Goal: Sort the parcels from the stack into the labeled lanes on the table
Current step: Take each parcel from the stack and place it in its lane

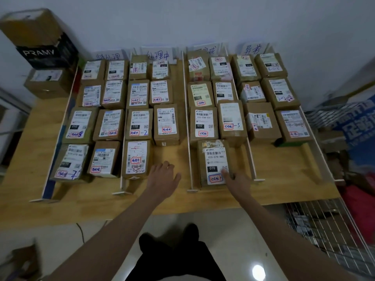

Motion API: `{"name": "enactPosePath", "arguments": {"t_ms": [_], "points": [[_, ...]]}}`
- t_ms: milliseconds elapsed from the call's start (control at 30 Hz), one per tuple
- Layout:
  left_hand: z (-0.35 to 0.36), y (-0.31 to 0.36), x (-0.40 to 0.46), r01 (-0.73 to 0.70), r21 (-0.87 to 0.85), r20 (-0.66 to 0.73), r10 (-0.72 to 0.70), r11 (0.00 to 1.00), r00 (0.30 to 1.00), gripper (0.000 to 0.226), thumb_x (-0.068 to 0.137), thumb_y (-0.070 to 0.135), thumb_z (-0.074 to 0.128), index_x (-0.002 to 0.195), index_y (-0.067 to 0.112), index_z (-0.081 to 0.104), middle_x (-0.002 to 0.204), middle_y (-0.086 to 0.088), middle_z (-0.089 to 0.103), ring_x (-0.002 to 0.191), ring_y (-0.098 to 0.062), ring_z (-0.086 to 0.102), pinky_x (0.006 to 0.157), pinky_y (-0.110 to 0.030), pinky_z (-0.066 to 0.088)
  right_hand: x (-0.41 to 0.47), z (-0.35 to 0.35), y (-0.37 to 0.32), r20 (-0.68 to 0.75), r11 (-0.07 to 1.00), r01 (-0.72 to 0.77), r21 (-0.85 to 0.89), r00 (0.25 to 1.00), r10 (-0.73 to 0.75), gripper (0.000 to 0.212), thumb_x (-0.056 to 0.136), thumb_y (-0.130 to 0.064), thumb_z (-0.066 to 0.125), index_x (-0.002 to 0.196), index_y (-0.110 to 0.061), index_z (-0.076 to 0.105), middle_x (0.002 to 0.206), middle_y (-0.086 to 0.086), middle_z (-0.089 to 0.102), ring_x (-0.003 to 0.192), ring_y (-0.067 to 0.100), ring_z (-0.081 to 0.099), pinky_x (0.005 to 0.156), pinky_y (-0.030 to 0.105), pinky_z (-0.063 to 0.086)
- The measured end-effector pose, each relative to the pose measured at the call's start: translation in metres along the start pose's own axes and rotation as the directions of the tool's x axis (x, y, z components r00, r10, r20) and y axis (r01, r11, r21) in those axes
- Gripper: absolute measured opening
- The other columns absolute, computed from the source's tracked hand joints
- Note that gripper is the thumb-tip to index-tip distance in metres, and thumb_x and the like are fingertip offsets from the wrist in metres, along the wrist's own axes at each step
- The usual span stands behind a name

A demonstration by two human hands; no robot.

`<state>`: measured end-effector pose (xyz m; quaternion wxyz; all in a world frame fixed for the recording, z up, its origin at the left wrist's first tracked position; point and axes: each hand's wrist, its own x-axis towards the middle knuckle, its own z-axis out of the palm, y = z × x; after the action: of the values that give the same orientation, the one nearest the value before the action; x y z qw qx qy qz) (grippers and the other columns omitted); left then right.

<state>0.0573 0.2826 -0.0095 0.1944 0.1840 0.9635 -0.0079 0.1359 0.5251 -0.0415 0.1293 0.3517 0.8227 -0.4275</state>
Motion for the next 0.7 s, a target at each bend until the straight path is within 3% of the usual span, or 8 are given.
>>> {"name": "enactPosePath", "arguments": {"t_ms": [233, 367, 467, 533, 600, 700], "points": [[0.002, -0.003, 0.003, 0.013, -0.007, 0.01, -0.013, 1.0, 1.0, 0.053, 0.102, 0.049, 0.031, 0.139, 0.017, 0.051, 0.142, -0.004, 0.05, 0.13, -0.024, 0.046, 0.111, -0.04, 0.031, 0.001, 0.015, -0.004, 0.065, 0.999, -0.043, -0.016, 0.997, 0.044, 0.056, 0.096, -0.057, 0.05, 0.099, -0.006, 0.073, 0.094, 0.008, 0.073, 0.083, 0.021, 0.066, 0.073, 0.032, 0.051], [-0.001, -0.007, 0.004, 0.005, -0.007, 0.014, -0.005, 1.0, 1.0, 0.053, 0.102, 0.048, 0.031, 0.139, 0.016, 0.05, 0.141, -0.004, 0.05, 0.13, -0.024, 0.046, 0.112, -0.039, 0.03, 0.003, 0.014, -0.008, 0.071, 0.997, -0.039, -0.062, 0.997, 0.043, 0.066, 0.092, -0.065, 0.046, 0.113, -0.006, 0.067, 0.103, 0.008, 0.072, 0.091, 0.023, 0.067, 0.082, 0.04, 0.056], [-0.01, -0.013, 0.008, -0.012, 0.014, -0.009, 0.012, 1.0, 1.0, 0.053, 0.102, 0.048, 0.031, 0.138, 0.015, 0.051, 0.138, -0.004, 0.052, 0.129, -0.024, 0.046, 0.111, -0.039, 0.031, 0.003, 0.002, -0.027, 0.006, 0.989, -0.015, -0.149, 1.0, 0.016, 0.061, 0.1, -0.049, 0.046, 0.129, 0.004, 0.054, 0.113, 0.017, 0.067, 0.103, 0.029, 0.064, 0.07, 0.028, 0.046], [-0.021, -0.021, 0.011, -0.028, 0.027, -0.035, 0.029, 0.999, 0.999, 0.053, 0.102, 0.048, 0.031, 0.137, 0.015, 0.052, 0.136, -0.004, 0.053, 0.128, -0.023, 0.047, 0.111, -0.039, 0.03, 0.003, -0.008, -0.045, -0.072, 0.976, 0.054, -0.211, 0.995, -0.071, 0.057, 0.101, -0.046, 0.046, 0.136, -0.001, 0.048, 0.123, 0.017, 0.063, 0.112, 0.031, 0.061, 0.074, 0.028, 0.045], [-0.038, -0.032, 0.014, -0.038, 0.034, -0.073, 0.041, 0.999, 0.997, 0.052, 0.102, 0.048, 0.031, 0.135, 0.016, 0.053, 0.136, -0.004, 0.053, 0.129, -0.023, 0.046, 0.115, -0.04, 0.028, -0.002, -0.016, -0.07, -0.13, 0.952, 0.162, -0.259, 0.971, -0.2, 0.05, 0.101, -0.044, 0.045, 0.134, -0.007, 0.049, 0.128, 0.013, 0.057, 0.117, 0.03, 0.056, 0.089, 0.038, 0.049], [-0.073, -0.057, 0.016, -0.028, 0.022, -0.196, 0.032, 0.999, 0.98, 0.05, 0.102, 0.048, 0.028, 0.13, 0.017, 0.056, 0.133, -0.004, 0.055, 0.126, -0.023, 0.048, 0.114, -0.041, 0.03, -0.014, -0.019, -0.117, -0.154, 0.864, 0.32, -0.39, 0.902, -0.403, 0.046, 0.101, -0.043, 0.043, 0.135, -0.013, 0.045, 0.134, 0.011, 0.05, 0.125, 0.029, 0.049, 0.099, 0.048, 0.048]]}}
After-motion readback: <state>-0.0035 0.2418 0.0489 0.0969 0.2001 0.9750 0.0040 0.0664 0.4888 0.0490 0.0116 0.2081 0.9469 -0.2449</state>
